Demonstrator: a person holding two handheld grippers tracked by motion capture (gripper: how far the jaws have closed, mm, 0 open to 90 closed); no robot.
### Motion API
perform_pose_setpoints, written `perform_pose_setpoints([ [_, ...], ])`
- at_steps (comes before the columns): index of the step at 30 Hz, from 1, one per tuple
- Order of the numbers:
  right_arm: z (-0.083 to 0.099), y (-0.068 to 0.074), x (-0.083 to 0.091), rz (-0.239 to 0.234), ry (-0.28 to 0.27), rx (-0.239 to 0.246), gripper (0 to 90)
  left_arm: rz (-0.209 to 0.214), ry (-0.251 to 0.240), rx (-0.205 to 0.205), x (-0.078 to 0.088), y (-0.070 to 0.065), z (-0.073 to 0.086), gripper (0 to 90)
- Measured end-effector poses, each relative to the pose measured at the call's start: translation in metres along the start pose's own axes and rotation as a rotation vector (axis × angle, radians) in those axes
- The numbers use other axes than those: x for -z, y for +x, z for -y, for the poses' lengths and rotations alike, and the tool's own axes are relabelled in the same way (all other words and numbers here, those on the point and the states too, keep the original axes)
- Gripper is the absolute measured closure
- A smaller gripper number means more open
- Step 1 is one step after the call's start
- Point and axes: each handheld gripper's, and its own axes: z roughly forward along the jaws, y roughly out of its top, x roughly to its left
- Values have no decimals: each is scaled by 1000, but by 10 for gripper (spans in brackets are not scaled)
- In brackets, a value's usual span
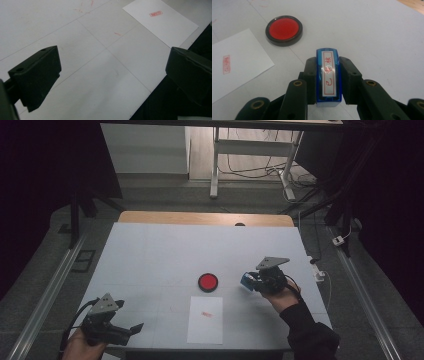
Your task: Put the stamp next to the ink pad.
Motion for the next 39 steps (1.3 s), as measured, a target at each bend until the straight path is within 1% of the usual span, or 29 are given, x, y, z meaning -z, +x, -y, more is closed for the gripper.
perform_pose_setpoints([
  [6,5,-5,-6,-3,13,-8,695,1,-1,2,0,0,0,4],
  [10,7,-6,-9,-2,22,1,694,1,0,3,0,0,0,5],
  [17,11,-10,-14,-12,39,-11,693,1,1,1,0,0,0,5],
  [18,11,-10,-15,-8,43,-8,692,2,1,1,0,0,0,5],
  [19,11,-10,-15,-14,45,-7,692,2,1,2,0,0,0,5],
  [23,12,-9,-18,-16,61,2,687,1,2,1,0,0,0,5],
  [28,11,-9,-16,-12,51,-3,644,1,2,3,0,0,0,5],
  [32,9,-9,-12,-4,35,-19,601,0,1,1,0,0,0,5],
  [35,7,-8,-7,5,14,-35,546,1,1,1,0,0,0,5],
  [36,6,-7,-5,11,7,-34,525,1,0,1,0,0,0,5],
  [37,5,-6,-3,18,4,-41,506,1,-2,3,0,0,1,5],
  [39,5,-4,0,13,8,-47,471,1,-2,5,1,1,1,4],
])
